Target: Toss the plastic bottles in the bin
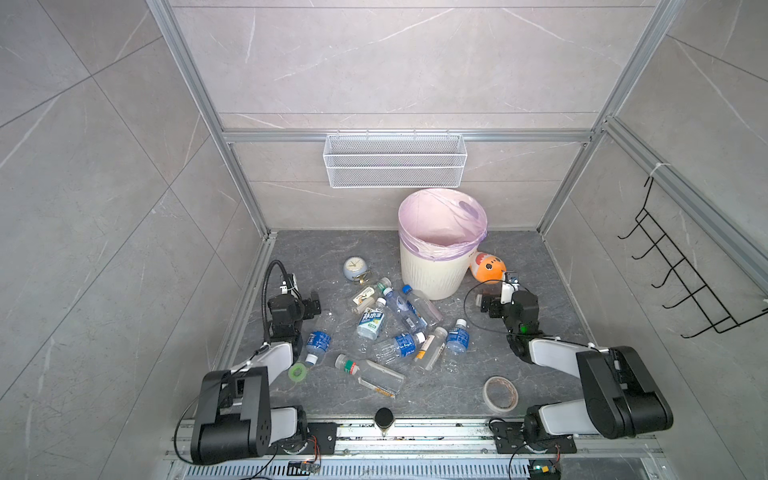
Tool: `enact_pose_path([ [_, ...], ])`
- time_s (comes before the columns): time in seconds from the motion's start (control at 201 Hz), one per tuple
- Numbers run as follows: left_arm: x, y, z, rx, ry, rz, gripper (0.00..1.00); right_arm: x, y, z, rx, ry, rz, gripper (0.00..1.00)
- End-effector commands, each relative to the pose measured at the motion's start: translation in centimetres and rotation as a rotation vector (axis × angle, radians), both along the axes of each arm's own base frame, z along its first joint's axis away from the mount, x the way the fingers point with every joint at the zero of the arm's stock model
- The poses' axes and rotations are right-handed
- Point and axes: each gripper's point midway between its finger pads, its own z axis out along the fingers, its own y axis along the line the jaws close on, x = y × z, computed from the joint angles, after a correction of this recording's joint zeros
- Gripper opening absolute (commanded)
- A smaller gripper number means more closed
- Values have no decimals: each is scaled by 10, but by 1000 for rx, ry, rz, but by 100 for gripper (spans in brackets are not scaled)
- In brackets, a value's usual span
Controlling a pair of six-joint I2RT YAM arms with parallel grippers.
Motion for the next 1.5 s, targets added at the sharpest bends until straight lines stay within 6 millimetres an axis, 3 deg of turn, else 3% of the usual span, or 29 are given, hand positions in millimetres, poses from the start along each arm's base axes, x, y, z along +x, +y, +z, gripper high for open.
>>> enact_pose_path([
  [0.0, -6, 13, 35, -36, -81, 106, 100, 1, -12, 35, 25, -12, -93, 100],
  [0.1, -15, 12, 54, -115, -153, 126, 100, 3, -25, 82, 100, -59, -197, 100],
  [0.179, -22, 12, 60, -196, -166, 152, 100, 2, -31, 104, 200, 30, -294, 100],
  [0.284, -25, 4, 62, -295, -156, 147, 100, 12, -22, 106, 223, 188, -294, 100],
  [0.373, -25, -12, 61, -330, -107, 100, 100, 6, -25, 106, 255, 235, -343, 100],
  [0.617, -42, -66, 49, -319, -3, -52, 99, -20, -22, 82, 219, 413, -333, 100],
  [0.772, -57, -85, 36, -292, 33, -120, 99, -23, -27, 65, 178, 472, -343, 100],
  [1.046, -77, -91, 6, -236, 71, -192, 98, -11, -54, 8, 418, 579, -394, 100],
  [1.499, -79, -96, 4, -251, 60, -219, 96, 9, -91, -31, 547, 599, -468, 99],
])
